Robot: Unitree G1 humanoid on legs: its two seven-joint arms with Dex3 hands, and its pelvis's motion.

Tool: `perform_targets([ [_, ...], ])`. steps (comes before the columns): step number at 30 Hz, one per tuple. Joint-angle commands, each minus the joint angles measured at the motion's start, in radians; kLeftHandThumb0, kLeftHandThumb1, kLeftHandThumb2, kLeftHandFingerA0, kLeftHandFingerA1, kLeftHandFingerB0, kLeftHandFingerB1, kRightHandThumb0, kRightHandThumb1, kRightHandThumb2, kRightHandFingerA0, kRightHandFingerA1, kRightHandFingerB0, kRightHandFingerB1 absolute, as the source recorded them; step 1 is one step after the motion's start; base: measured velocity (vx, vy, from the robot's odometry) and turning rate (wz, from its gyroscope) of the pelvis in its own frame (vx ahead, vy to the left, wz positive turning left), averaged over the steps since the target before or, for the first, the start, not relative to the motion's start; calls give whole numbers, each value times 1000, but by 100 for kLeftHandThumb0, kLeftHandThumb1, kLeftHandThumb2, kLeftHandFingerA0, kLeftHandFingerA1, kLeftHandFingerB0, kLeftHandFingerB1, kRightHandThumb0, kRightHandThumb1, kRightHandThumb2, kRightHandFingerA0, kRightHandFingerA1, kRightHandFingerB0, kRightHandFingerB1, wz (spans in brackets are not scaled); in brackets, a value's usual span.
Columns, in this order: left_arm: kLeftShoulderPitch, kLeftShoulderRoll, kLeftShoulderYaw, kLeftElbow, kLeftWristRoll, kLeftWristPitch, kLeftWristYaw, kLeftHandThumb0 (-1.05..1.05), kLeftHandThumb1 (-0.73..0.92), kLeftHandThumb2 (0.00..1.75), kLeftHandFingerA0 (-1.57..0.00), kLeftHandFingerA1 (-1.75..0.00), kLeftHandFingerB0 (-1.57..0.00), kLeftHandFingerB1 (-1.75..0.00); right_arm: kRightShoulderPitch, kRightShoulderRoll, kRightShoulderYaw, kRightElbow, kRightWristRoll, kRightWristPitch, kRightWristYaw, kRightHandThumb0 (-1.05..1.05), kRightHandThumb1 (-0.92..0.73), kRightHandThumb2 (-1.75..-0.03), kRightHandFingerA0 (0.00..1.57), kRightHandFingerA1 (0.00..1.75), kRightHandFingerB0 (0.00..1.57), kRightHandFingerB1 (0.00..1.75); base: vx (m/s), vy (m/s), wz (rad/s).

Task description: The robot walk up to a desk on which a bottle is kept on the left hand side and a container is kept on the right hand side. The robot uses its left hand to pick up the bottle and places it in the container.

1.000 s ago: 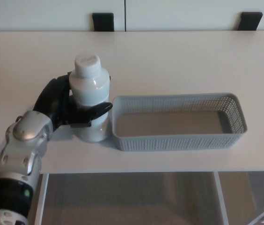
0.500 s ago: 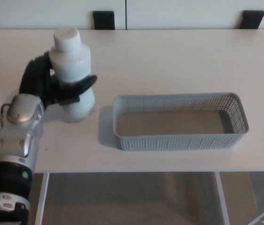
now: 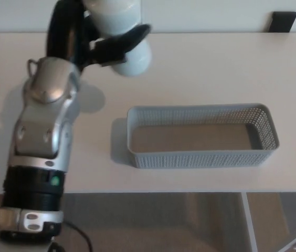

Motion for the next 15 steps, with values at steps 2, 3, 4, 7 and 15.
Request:
perform_targets([
  [2, -70, -99, -133, -41, 21, 153, -3, -8, 77, 73, -115, -117, -80, -101, 1, -8, 3, -10, -8, 20, -22, -20, -47, -53, 63, 63, 36, 42, 0, 0, 0],
  [3, -70, -99, -133, -41, 21, 153, -3, -8, 77, 73, -115, -117, -80, -101, 1, -8, 3, -10, -8, 20, -22, -20, -47, -53, 63, 63, 36, 42, 0, 0, 0],
  [4, -71, -118, -151, -7, 26, 148, -1, -15, 73, 75, -118, -116, -82, -100, -8, -8, 3, 6, -8, 15, -18, -21, -45, -53, 66, 64, 38, 42, 0, 0, 0],
  [7, -68, -142, -172, 23, 26, 149, 2, -21, 71, 76, -115, -124, -85, -99, -2, -3, 7, -16, -8, 23, -29, -21, -47, -53, 61, 62, 37, 42, 0, 0, 0],
  [15, -48, -167, -244, 67, 49, 161, -16, -32, 72, 78, -119, -120, -89, -104, -8, -12, 14, -18, -14, 11, -18, -20, -48, -54, 59, 61, 38, 42, 0, 0, 0],
])
